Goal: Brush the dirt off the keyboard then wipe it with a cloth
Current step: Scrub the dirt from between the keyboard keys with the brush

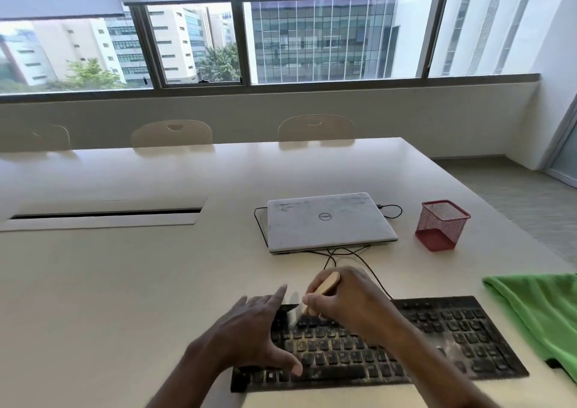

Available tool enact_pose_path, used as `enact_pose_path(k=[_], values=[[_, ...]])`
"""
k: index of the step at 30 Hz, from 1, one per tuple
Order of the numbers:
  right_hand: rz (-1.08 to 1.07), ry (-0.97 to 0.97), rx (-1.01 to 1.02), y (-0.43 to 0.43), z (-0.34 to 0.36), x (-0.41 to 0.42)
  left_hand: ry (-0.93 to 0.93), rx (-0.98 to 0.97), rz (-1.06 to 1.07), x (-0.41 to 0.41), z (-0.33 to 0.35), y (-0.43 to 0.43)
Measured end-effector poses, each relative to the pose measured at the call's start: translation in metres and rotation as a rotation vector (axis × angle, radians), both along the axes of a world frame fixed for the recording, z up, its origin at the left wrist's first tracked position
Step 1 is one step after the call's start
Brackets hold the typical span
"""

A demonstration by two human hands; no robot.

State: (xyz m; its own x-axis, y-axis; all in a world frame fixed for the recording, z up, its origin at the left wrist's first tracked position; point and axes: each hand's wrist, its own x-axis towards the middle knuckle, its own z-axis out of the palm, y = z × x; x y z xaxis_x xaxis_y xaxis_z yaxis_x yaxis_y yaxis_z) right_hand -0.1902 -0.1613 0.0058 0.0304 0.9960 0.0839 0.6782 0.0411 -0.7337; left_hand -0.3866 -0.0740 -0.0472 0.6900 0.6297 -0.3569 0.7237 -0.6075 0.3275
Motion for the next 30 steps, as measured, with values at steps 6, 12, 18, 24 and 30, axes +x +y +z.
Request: enact_pose_path(k=[6, 12, 18, 24, 30], values=[[-0.05, -0.288, -0.047, 0.009, -0.012, -0.007, -0.087, -0.011, 0.062, -0.015, -0.001, -0.003], [-0.024, -0.151, 0.018, 0.018, -0.005, -0.02, -0.181, -0.094, 0.132, -0.031, -0.011, -0.002], [0.121, -0.16, -0.024, 0.026, -0.017, -0.047, -0.232, -0.101, 0.172, -0.039, -0.018, 0.0], [0.008, -0.221, 0.024, 0.036, -0.009, -0.046, -0.252, -0.117, 0.175, -0.041, -0.018, 0.0], [0.141, -0.205, -0.037, 0.036, -0.015, -0.064, -0.273, -0.122, 0.158, -0.046, -0.019, 0.001]])
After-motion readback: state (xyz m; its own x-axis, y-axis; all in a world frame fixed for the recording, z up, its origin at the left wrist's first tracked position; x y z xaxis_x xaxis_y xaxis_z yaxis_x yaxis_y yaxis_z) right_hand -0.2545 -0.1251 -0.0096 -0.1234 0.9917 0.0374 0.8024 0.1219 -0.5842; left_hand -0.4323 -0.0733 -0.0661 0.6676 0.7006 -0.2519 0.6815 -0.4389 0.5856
